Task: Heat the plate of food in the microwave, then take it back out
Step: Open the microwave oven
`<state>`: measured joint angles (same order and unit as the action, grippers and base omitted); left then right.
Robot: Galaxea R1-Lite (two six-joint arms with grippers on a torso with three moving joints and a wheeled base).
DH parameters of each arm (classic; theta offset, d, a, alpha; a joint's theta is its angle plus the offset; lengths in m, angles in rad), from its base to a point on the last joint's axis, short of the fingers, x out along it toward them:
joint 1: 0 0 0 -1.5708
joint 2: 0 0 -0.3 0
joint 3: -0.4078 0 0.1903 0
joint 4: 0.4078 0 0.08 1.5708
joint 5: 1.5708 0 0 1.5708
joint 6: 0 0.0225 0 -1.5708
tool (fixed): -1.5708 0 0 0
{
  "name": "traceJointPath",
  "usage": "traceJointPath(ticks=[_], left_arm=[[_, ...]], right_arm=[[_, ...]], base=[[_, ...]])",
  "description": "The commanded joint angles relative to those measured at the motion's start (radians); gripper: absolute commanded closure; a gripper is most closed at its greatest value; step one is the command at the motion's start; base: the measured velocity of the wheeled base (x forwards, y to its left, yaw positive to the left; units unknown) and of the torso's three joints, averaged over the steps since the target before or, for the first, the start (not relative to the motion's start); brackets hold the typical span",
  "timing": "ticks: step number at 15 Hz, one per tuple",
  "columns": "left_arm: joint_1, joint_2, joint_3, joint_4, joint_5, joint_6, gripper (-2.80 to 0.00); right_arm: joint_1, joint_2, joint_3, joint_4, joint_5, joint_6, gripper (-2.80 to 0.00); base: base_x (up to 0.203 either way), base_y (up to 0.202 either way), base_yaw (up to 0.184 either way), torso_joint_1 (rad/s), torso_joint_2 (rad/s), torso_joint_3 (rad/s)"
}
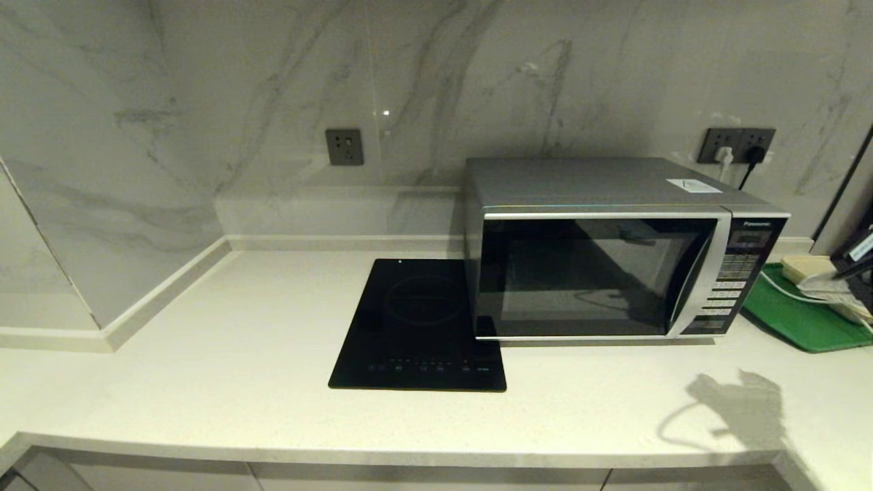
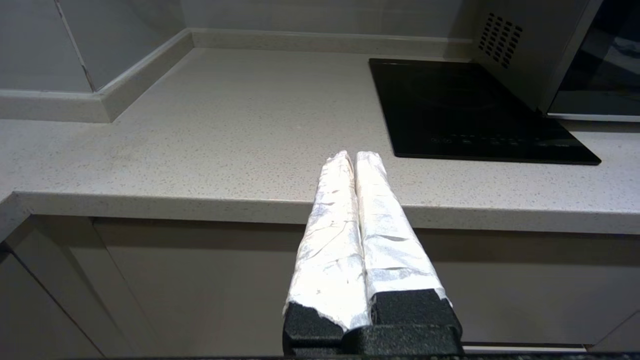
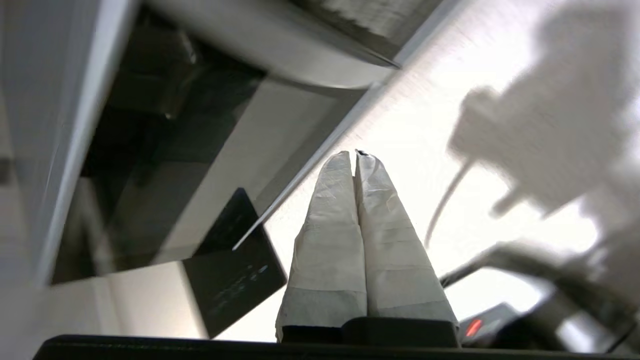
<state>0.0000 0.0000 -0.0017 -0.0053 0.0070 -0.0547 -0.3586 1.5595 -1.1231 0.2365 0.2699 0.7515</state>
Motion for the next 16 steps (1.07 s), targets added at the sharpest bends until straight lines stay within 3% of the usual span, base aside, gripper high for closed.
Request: traceJointPath(ticks=[1, 4, 6, 9, 16], left_arm=[[0.0, 0.0, 0.0, -0.001, 0.001, -0.001, 0.0], [0.0, 0.0, 0.0, -0.001, 0.001, -0.001, 0.0], [0.0, 0.0, 0.0, -0.001, 0.001, -0.001, 0.0], [0.0, 0.0, 0.0, -0.001, 0.001, -0.001, 0.0], [0.0, 0.0, 0.0, -0.001, 0.001, -0.001, 0.0]], right_arm=[[-0.167, 0.152, 0.013, 0.012, 0.182, 0.002, 0.0], [-0.282, 0.371, 0.022, -0.03, 0.383, -0.074, 0.0], [-0.304, 0.492, 0.024, -0.112, 0.445, -0.138, 0.0], [-0.283, 0.627, -0.008, -0.239, 0.468, -0.171, 0.0], [-0.113, 0.685, -0.155, -0.244, 0.457, -0.177, 0.0]], base=[[0.0, 0.0, 0.0, 0.0, 0.0, 0.0], [0.0, 0.0, 0.0, 0.0, 0.0, 0.0], [0.0, 0.0, 0.0, 0.0, 0.0, 0.0], [0.0, 0.0, 0.0, 0.0, 0.0, 0.0], [0.0, 0.0, 0.0, 0.0, 0.0, 0.0]])
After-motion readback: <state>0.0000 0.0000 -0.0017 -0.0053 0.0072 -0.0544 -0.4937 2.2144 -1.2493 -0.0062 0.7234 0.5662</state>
